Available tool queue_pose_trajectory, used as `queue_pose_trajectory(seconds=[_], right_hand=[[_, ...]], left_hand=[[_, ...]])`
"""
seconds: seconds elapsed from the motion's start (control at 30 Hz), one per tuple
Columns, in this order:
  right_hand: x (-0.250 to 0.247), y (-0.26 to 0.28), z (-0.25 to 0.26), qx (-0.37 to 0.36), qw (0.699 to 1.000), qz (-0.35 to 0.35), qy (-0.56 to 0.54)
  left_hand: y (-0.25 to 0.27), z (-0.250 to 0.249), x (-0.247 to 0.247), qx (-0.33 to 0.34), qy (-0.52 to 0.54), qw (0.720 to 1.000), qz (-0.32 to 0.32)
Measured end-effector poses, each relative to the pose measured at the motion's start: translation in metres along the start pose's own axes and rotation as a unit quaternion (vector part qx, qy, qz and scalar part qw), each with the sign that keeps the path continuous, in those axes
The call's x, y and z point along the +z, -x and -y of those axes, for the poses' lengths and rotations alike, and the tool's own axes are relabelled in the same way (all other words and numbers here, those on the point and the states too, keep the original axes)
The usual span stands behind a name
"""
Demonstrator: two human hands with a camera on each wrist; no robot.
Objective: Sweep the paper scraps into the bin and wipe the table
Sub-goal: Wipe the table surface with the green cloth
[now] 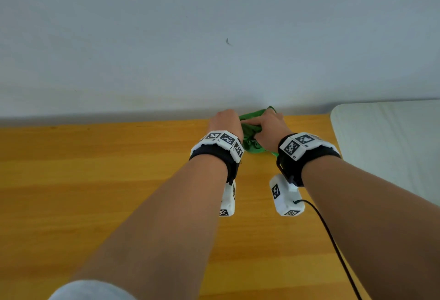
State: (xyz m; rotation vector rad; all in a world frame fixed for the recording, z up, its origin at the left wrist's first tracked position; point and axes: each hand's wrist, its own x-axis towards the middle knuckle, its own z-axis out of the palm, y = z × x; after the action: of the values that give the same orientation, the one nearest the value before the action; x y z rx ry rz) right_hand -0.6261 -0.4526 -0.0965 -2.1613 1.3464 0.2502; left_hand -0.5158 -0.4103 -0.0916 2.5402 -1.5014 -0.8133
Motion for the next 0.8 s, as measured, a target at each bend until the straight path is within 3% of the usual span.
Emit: queue_pose_trajectory(seconds=[0.33,0.6,0.8], right_hand=[[-0.007,-0.014,-0.014,0.036,0.999,-0.024,-0.009],[-0.009,0.003,-0.037,0.063,0.998,-0.015,-0.016],[0.006,0.036,-0.050,0.087,0.996,-0.005,-0.035]], left_hand=[[-0.025,-0.024,-0.004,0.025,-0.020,0.999,-0.013],[-0.024,-0.046,0.006,0.028,-0.021,0.999,0.019],[-0.004,-0.045,0.033,0.037,-0.040,0.994,0.091]])
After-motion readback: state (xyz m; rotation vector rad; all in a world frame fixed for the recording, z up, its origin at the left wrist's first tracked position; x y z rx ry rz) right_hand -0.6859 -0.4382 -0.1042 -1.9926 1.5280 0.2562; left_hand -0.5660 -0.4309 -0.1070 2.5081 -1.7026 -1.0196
